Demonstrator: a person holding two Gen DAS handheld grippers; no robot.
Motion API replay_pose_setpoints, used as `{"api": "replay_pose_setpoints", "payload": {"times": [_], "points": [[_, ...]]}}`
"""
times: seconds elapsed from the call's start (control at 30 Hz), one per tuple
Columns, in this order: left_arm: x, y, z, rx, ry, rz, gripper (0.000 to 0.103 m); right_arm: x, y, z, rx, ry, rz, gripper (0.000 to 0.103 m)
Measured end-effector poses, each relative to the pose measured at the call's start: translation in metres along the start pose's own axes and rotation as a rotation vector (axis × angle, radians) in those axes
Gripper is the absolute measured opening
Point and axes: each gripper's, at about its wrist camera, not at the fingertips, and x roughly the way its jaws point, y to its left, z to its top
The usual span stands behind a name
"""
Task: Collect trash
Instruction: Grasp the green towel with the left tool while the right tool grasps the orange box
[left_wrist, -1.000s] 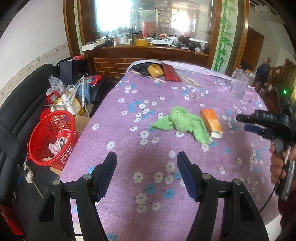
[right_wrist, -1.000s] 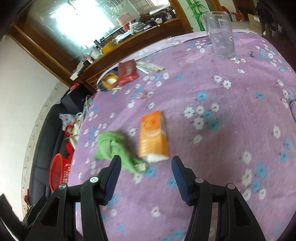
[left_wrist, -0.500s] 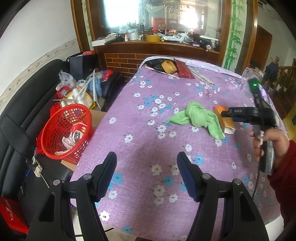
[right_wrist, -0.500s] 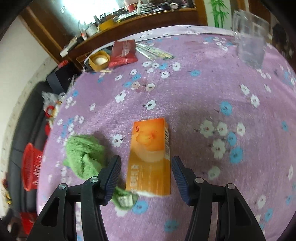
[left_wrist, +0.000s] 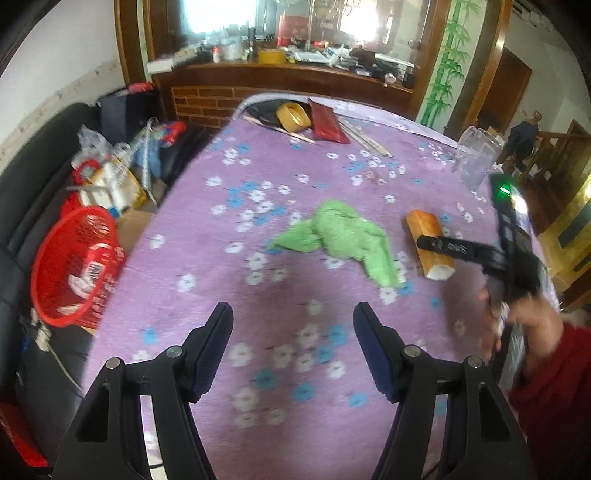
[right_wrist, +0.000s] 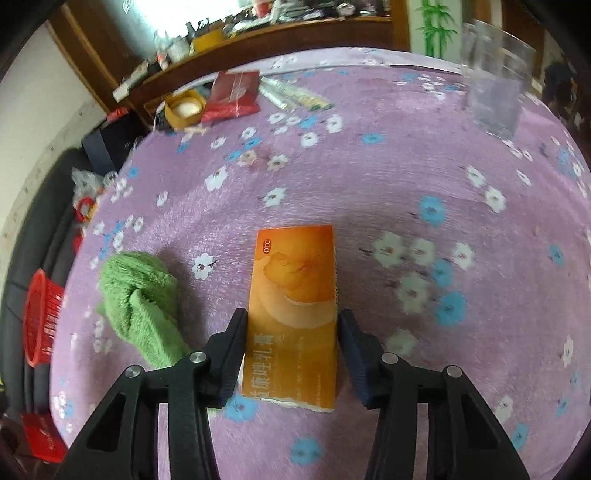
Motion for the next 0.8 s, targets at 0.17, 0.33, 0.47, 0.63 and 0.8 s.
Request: {"api": "replay_pose_setpoints", "payload": {"times": [0.17, 0.33, 0.47, 0.63, 0.8], "points": [[0.037, -0.016, 0.019, -0.124, 0.092, -0.088, 0.067, -0.04, -0.02, -0.016, 0.031, -0.051, 0.058, 0.053], [0.066, -0.031, 0.041, -0.193, 0.119, -0.107, 0.067, -0.078, -0.045, -0.037, 0.067, -0.085, 0.075, 0.053], [0.09, -0.04, 0.058, -0.255, 0.129, -0.113, 0.068, -0.106, -0.059, -0.054, 0.076, -0.112, 0.08, 0.053], [0.128, -0.047, 0.067, -0.337, 0.175, -0.077, 0.068, -0.135, -0.074, -0.074, 0.103, -0.131, 0.077, 0.053], [0.154, -0.055, 0.071, -0.336, 0.157, 0.029, 0.072, -0.156, -0.083, -0.093, 0.12, -0.141, 0.06, 0.053]]}}
